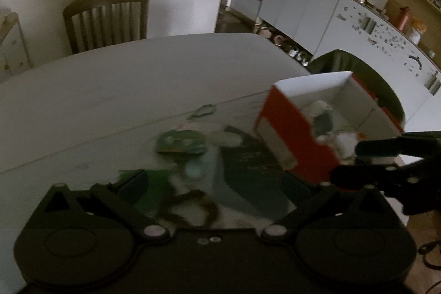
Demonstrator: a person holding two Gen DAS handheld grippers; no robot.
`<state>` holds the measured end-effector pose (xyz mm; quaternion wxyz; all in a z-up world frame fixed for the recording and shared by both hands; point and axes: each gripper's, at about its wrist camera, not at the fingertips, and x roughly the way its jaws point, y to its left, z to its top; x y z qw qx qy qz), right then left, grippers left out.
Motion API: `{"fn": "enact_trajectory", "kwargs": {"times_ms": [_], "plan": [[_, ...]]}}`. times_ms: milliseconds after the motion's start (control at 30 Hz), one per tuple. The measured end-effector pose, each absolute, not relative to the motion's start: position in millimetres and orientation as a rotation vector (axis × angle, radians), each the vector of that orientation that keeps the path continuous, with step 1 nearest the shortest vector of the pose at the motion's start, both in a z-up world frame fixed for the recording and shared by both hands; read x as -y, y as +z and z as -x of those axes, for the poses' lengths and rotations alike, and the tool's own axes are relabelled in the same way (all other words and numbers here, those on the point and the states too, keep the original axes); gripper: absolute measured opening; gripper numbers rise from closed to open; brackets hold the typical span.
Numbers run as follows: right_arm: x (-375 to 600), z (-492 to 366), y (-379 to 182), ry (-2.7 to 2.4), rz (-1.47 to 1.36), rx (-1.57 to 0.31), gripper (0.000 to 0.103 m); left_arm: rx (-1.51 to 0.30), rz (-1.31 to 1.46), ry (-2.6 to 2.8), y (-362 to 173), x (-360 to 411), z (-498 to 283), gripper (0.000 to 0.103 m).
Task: Organize objects
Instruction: 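Withdraw both tools from the shoebox back over the table pile, then grasp the green cartoon-face pouch with the right tool while the left grasps the black hair tie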
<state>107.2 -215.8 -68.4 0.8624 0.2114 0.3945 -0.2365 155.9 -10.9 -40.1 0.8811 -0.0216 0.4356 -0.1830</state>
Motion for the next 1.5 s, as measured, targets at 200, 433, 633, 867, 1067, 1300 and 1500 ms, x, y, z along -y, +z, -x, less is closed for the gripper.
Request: {"fn": "enact_trajectory", "kwargs": {"times_ms": [200,433,633,867,1067,1300,1500], "plan": [[199,-137,-80,-0.491,-0.419,-0.859,0.082,-0.884,0.026,-0.336,-60,-24,-165,0.102],[200,-162,-88,-0.514,-0.424,-0.881,0.082,-0.876,-0.011,-0.347,-79,-42,-175,0.102],[212,-187,-94,-0.528,-0.4,-0.91,0.082,-0.887,-0.052,-0.418,-94,-32,-168,0.102],[225,-220,-106,-0.503,-0.374,-0.951,0.082,-0.903,-0.067,-0.483,-110,-9,-162,0.102],[239,-245,-119,-0.487,-0.384,-0.986,0.082,-0.906,-0.124,-0.505,-125,11,-154,0.091],[247,-265,-133,-0.478,-0.382,-1.021,0.082,-0.911,-0.187,-0.585,-135,34,-147,0.071],[251,-278,-143,-0.473,-0.373,-1.045,0.082,-0.953,-0.222,-0.609,-148,49,-145,0.055]]}}
